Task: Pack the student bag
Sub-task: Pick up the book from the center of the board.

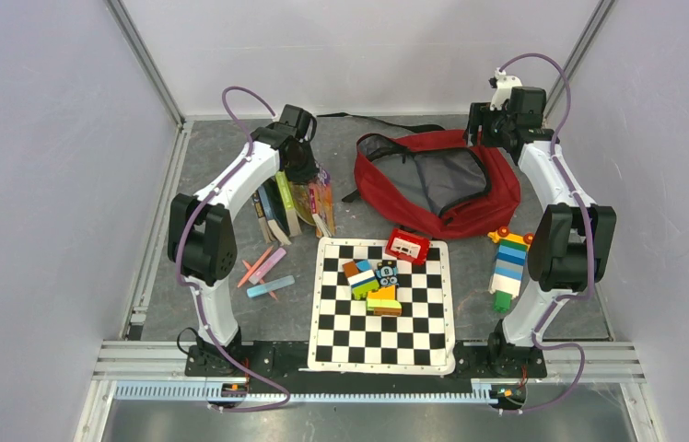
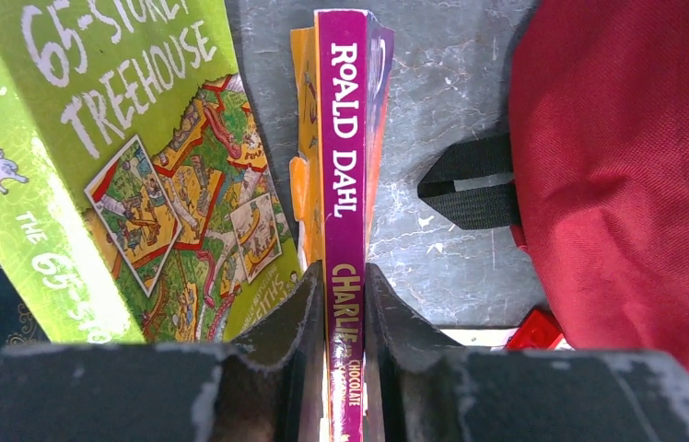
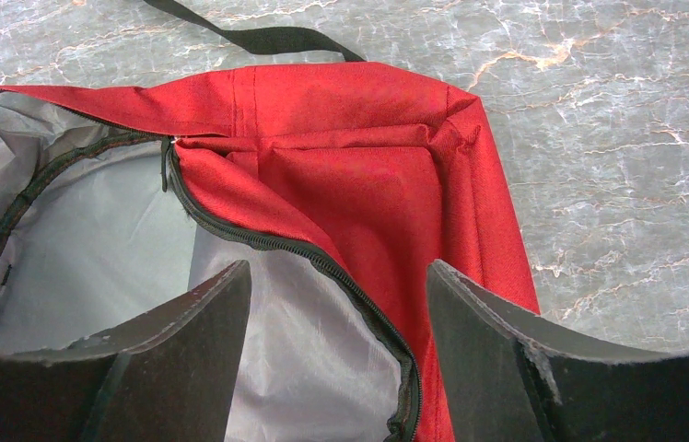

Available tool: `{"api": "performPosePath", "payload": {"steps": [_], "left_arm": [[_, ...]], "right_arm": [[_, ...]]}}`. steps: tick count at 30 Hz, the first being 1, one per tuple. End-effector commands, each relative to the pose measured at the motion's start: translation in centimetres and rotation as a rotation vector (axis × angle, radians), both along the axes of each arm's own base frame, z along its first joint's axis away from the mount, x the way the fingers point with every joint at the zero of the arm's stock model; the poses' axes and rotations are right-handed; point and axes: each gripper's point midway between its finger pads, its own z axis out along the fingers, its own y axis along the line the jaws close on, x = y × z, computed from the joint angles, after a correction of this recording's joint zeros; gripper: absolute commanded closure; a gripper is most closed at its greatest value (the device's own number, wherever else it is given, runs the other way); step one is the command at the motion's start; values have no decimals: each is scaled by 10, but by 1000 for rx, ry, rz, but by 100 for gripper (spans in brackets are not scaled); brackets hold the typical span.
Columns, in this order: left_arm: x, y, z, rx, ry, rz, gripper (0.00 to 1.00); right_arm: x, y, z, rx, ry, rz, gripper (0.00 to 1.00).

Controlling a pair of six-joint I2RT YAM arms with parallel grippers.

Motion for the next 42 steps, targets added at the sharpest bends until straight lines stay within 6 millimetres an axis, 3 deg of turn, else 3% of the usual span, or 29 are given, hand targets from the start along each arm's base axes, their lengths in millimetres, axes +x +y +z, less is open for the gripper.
{"api": "performPosePath", "payload": {"steps": [1, 27, 33, 42], "left_arm": [[15, -16, 32, -98, -89, 23, 92], [18, -32, 49, -197, -133, -11, 98], [23, -44, 86, -270, -263, -92, 98], [13, -54, 159, -382, -399, -146, 98]], "right_arm": [[10, 0, 24, -1, -64, 6, 26], [10, -2, 22, -12, -58, -4, 26], [2, -14, 14, -81, -21, -22, 19], [-25, -11, -31, -30, 82, 19, 17]]}}
